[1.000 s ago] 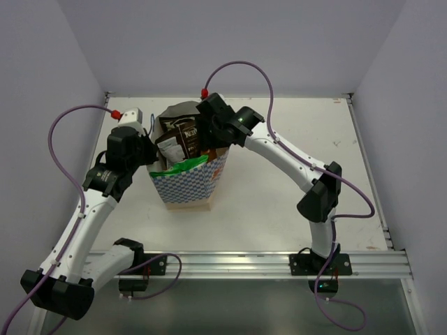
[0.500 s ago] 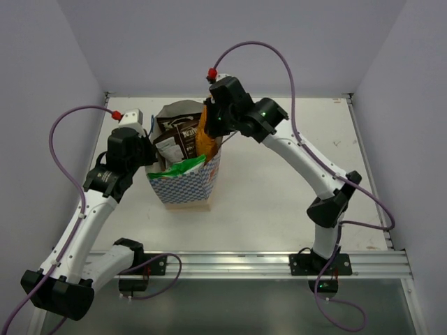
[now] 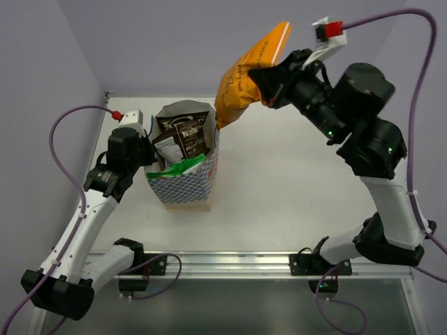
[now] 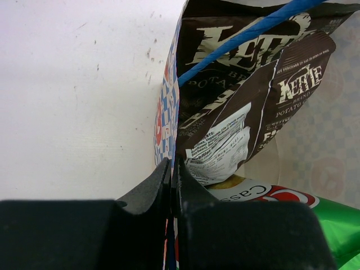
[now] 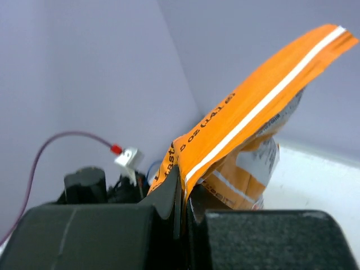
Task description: Take the snacks out of the paper bag
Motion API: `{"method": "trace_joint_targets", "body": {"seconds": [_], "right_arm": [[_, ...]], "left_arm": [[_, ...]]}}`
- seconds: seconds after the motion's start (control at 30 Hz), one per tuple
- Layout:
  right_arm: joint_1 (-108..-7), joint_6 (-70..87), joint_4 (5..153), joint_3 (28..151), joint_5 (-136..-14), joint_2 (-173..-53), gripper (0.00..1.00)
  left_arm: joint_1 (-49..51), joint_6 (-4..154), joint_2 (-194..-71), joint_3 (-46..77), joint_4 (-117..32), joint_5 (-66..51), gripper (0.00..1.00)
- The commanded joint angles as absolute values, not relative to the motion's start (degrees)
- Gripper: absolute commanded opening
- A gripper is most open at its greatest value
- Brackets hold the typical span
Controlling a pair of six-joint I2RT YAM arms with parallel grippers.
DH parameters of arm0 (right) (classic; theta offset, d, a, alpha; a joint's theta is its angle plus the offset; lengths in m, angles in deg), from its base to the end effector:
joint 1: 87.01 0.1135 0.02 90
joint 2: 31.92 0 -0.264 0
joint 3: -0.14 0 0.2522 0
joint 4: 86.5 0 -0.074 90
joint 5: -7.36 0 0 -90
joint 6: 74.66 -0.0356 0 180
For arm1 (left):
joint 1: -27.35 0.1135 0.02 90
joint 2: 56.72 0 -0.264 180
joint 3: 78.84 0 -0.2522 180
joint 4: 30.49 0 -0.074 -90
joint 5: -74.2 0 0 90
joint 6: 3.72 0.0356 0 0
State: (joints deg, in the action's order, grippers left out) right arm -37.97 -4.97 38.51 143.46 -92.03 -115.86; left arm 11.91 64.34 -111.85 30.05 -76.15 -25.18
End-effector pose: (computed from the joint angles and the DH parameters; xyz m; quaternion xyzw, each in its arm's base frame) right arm 0.1548 0.1694 0.6014 -0.1098 0.6710 0.3703 0.6330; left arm 0.2004 -0.0493 0.3455 -0.0899 0.8580 -0.0935 0.4970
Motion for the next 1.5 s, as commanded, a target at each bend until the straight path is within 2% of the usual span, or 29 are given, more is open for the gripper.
{"method": "trace_joint_targets", "body": {"seconds": [0.0, 0.13, 0.27, 0.4, 0.53, 0.67, 0.73, 0.83, 0.97, 1.1, 1.13, 1.23, 1.27, 1.3, 1.37, 1.47], "right_arm": [[-38.58, 2.85, 50.37, 143.63, -100.9, -112.61, 0.0], [-42.7, 5.07, 54.69, 137.93, -107.68, -109.53, 0.0], [-51.83, 0.41, 54.69, 130.29, -104.89, -108.3, 0.0], [-61.07, -5.3, 54.78, 121.58, -96.56, -110.75, 0.0], [-65.03, -9.08, 56.45, 118.14, -88.39, -118.38, 0.0], [-66.18, -8.57, 56.8, 127.17, -79.68, -134.87, 0.0], [-66.7, -9.61, 59.16, 130.6, -73.02, -139.13, 0.0], [-68.11, -14.08, 64.09, 130.45, -70.08, -144.58, 0.0], [-70.82, -18.48, 66.11, 125.28, -67.1, -148.46, 0.0], [-73.29, -21.3, 66.73, 114.31, -66.2, -149.25, 0.02], [-73.82, -21.57, 66.73, 112.71, -66.55, -149.08, 0.04], [-75.75, -22.8, 66.47, 107.08, -67.79, -148.12, 0.31], [-76.63, -22.89, 64.82, 106.28, -68.31, -148.02, 0.49], [-77.07, -22.54, 63.41, 105.84, -69.45, -147.76, 0.57], [-77.69, -20.96, 58.16, 106.45, -71.21, -147.06, 0.7], [-77.69, -16.31, 52.42, 107.86, -74.91, -143.3, 0.79]], "left_arm": [[11.71, 64.48, -111.39, 30.71, -77.2, -25.55, 0.08], [11.71, 63.95, -111.47, 31.15, -77.91, -25.99, 0.08], [11.71, 63.78, -111.65, 31.15, -78.35, -25.9, 0.08], [11.71, 63.78, -112.53, 30.45, -78.87, -25.99, 0.08], [11.71, 63.78, -113.76, 29.22, -79.23, -25.47, 0.08], [11.79, 63.6, -114.55, 28.25, -79.75, -25.73, 0.08], [11.71, 63.34, -115.43, 27.81, -80.37, -26.25, 0.08], [11.71, 62.81, -115.78, 27.81, -80.81, -26.26, 0.08], [11.71, 62.63, -115.78, 27.81, -80.72, -27.04, 0.08], [11.71, 62.81, -115.87, 28.07, -80.28, -27.13, 0.08], [11.71, 62.9, -115.96, 28.07, -80.19, -26.87, 0.08], [11.71, 63.16, -116.39, 28.07, -79.84, -26.52, 0.08], [11.71, 63.34, -116.48, 28.07, -79.58, -26.52, 0.08], [11.71, 63.69, -116.74, 28.07, -79.49, -26.43, 0.08], [11.71, 63.95, -116.92, 27.98, -79.31, -26.25, 0.08], [11.71, 64.48, -117.01, 27.72, -79.14, -26.17, 0.08]]}}
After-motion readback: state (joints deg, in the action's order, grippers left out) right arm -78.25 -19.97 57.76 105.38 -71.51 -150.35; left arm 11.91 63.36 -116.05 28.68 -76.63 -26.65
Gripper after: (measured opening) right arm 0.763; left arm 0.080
